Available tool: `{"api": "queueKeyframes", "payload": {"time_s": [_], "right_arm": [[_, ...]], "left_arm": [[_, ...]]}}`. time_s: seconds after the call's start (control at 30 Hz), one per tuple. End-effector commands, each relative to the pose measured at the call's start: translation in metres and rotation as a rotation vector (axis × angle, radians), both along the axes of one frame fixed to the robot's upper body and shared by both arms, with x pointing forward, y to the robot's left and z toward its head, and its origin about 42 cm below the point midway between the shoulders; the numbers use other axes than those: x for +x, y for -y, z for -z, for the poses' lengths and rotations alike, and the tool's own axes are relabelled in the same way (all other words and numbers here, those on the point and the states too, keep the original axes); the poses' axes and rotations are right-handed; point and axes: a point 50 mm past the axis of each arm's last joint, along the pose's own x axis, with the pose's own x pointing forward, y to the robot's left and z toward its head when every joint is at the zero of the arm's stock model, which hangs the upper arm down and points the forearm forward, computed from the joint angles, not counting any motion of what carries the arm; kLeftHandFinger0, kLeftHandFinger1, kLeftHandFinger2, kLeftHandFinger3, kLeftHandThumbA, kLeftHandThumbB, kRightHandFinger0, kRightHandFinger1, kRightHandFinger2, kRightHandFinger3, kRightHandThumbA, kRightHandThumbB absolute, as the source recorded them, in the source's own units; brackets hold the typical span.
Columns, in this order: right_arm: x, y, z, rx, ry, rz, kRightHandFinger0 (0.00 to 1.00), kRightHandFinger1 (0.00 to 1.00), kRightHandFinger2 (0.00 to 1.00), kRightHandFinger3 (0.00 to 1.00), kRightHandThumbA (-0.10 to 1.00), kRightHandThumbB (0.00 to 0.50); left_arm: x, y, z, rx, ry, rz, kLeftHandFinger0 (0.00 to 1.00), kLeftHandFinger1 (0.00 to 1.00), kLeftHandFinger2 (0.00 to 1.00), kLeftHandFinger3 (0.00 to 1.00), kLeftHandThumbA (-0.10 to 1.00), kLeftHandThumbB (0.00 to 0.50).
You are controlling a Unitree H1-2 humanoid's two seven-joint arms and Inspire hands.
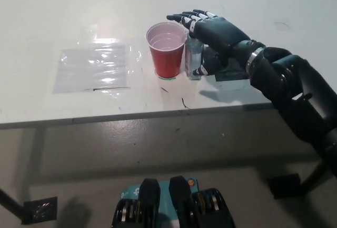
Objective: The robot uses its right hand to press the hand soap kept in the middle of the table to get liquid hand soap out
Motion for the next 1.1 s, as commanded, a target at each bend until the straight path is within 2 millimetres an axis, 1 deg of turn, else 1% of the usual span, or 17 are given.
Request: {"api": "queueKeyframes", "payload": {"time_s": [0.0,0.13,0.17,0.3,0.33,0.4,0.5,0.6,0.63,0.77,0.8,0.83,0.87,0.9,0.93,1.0,1.07], "right_arm": [[0.002,-0.006,0.012,-0.007,0.037,-0.031,1.0,1.0,1.0,1.0,1.0,0.38],[0.005,-0.008,0.027,-0.023,0.017,-0.039,1.0,1.0,1.0,1.0,1.0,0.396],[0.004,-0.008,0.028,-0.031,0.01,-0.034,1.0,1.0,1.0,1.0,1.0,0.399],[0.006,-0.006,0.035,-0.028,0.018,-0.03,1.0,1.0,1.0,1.0,1.0,0.416],[0.006,-0.005,0.04,-0.039,0.013,-0.035,1.0,1.0,1.0,1.0,1.0,0.422],[0.005,-0.001,0.044,-0.051,0.012,-0.034,1.0,1.0,1.0,1.0,1.0,0.411],[0.003,0.002,0.041,-0.097,0.026,-0.033,1.0,1.0,1.0,1.0,1.0,0.383],[0.002,0.014,0.039,-0.143,0.035,-0.023,1.0,1.0,1.0,1.0,1.0,0.385],[0.001,0.017,0.039,-0.156,0.042,-0.018,1.0,1.0,1.0,1.0,1.0,0.386],[0.0,0.028,0.038,-0.19,0.035,-0.006,1.0,1.0,1.0,1.0,1.0,0.397],[0.0,0.035,0.04,-0.219,0.03,0.005,1.0,1.0,1.0,1.0,1.0,0.394],[0.0,0.039,0.041,-0.234,0.029,0.014,1.0,1.0,1.0,1.0,1.0,0.417],[0.0,0.041,0.041,-0.242,0.026,0.019,1.0,1.0,1.0,1.0,1.0,0.42],[0.0,0.041,0.039,-0.249,0.027,0.014,1.0,1.0,1.0,1.0,1.0,0.41],[-0.001,0.043,0.039,-0.251,0.028,0.018,1.0,1.0,1.0,1.0,1.0,0.412],[-0.003,0.046,0.039,-0.269,0.013,0.036,1.0,1.0,1.0,1.0,1.0,0.437],[-0.004,0.046,0.035,-0.278,0.013,0.04,1.0,1.0,1.0,1.0,1.0,0.438]], "left_arm": [[0.002,-0.004,-0.02,0.051,0.024,-0.006,1.0,1.0,1.0,0.86,1.0,0.116],[0.003,-0.003,-0.021,0.051,0.024,-0.006,1.0,1.0,1.0,0.86,1.0,0.111],[0.003,-0.003,-0.02,0.051,0.023,-0.006,1.0,1.0,1.0,0.89,1.0,0.105],[0.006,-0.001,-0.022,0.045,0.029,-0.003,1.0,1.0,1.0,0.9,1.0,0.105],[0.006,-0.001,-0.023,0.056,0.028,-0.001,1.0,1.0,1.0,0.87,1.0,0.102],[0.006,0.0,-0.022,0.059,0.029,-0.002,1.0,1.0,0.99,0.85,1.0,0.094],[0.007,-0.001,-0.025,0.064,0.034,-0.007,1.0,1.0,1.0,0.86,1.0,0.11],[0.008,-0.001,-0.028,0.052,0.044,-0.005,1.0,1.0,1.0,0.88,1.0,0.095],[0.008,-0.001,-0.028,0.05,0.045,-0.004,1.0,1.0,1.0,0.86,1.0,0.101],[0.01,-0.001,-0.03,0.063,0.047,-0.007,1.0,1.0,1.0,0.86,1.0,0.102],[0.009,0.0,-0.031,0.067,0.05,-0.009,1.0,1.0,1.0,0.83,1.0,0.107],[0.009,0.0,-0.031,0.073,0.05,-0.009,1.0,1.0,1.0,0.83,1.0,0.098],[0.009,0.001,-0.031,0.081,0.05,-0.008,1.0,1.0,1.0,0.83,1.0,0.097],[0.008,0.0,-0.031,0.073,0.052,-0.011,1.0,1.0,0.99,0.82,1.0,0.098],[0.008,0.0,-0.031,0.071,0.052,-0.013,1.0,1.0,0.99,0.82,1.0,0.102],[0.008,-0.001,-0.031,0.069,0.049,-0.016,1.0,1.0,1.0,0.83,1.0,0.099],[0.01,-0.003,-0.035,0.067,0.062,-0.022,1.0,1.0,1.0,0.85,1.0,0.077]]}}
